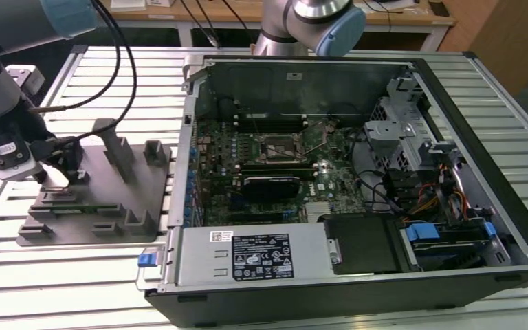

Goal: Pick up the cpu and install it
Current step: 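Pick up the cpu and move it towards the insertion slot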

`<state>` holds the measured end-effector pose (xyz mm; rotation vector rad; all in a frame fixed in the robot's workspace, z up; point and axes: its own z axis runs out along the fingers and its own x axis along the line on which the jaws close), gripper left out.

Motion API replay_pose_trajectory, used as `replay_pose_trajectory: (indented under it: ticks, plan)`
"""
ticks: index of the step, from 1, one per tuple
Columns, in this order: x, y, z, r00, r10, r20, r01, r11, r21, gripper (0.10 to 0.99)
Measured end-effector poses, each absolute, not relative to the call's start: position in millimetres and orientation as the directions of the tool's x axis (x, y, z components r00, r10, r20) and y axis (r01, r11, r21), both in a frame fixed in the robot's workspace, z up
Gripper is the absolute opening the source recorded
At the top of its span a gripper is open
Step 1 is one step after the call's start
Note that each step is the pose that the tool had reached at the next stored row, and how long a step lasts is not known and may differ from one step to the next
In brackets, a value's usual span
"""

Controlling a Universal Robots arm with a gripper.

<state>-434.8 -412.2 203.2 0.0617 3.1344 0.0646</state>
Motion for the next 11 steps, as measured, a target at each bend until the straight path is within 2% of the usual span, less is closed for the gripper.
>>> replay_pose_trajectory:
  ticks: [11]
  plan:
    - [-435, -412, 229, -0.999, 0.04, -0.007, 0.039, 0.998, 0.041, 0.545]
